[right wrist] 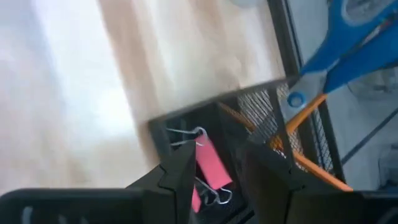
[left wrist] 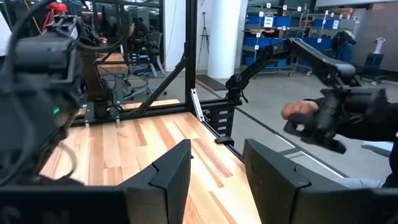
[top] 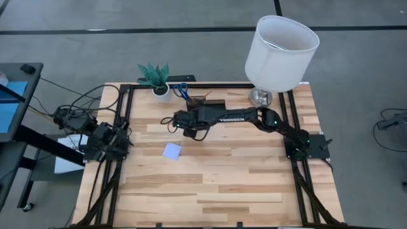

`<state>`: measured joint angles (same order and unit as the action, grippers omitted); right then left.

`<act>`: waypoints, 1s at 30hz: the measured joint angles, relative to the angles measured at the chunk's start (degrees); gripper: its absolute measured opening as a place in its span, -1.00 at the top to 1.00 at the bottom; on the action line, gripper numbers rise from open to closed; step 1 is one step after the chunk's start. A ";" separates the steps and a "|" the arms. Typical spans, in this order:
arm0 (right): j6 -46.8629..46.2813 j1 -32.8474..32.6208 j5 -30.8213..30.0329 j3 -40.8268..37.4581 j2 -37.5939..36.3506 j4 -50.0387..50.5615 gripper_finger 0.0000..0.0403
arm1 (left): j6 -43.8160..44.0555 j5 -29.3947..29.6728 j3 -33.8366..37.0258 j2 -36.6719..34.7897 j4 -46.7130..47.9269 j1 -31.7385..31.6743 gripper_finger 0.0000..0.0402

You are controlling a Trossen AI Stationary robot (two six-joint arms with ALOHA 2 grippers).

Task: Pick and place office supplies into organizer
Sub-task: Put the white sticky notes into the desk organizer

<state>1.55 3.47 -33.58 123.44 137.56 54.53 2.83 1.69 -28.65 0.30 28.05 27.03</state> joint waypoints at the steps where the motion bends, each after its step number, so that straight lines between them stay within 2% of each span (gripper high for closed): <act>1: 0.01 -0.58 0.01 0.95 0.01 0.53 0.40 | 0.00 0.00 0.01 0.00 0.02 0.00 0.30; 11: -0.65 -10.70 0.53 11.16 0.00 3.31 0.40 | 0.02 0.00 0.00 -0.01 0.04 0.00 0.30; 17: -8.69 -20.45 -0.24 11.39 0.00 6.03 0.40 | 1.03 0.47 0.01 0.01 0.37 0.00 0.30; 21: -22.19 -27.03 -7.44 11.33 0.47 13.32 0.40 | 2.29 4.52 0.00 0.08 0.73 0.00 0.30; 27: -52.50 -36.52 -24.47 11.20 0.63 35.92 0.40 | 5.50 14.51 0.01 2.53 1.99 0.00 0.30; 28: -55.46 -37.83 -26.83 10.65 0.59 35.60 0.40 | 6.46 16.64 0.01 3.64 2.35 0.00 0.30; 30: -52.66 -40.04 -31.39 8.87 -0.25 35.21 0.40 | 8.63 20.79 0.03 5.95 3.41 0.00 0.30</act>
<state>-51.11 -36.57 -64.98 132.31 137.30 89.74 11.46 22.48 -28.62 6.25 31.46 27.03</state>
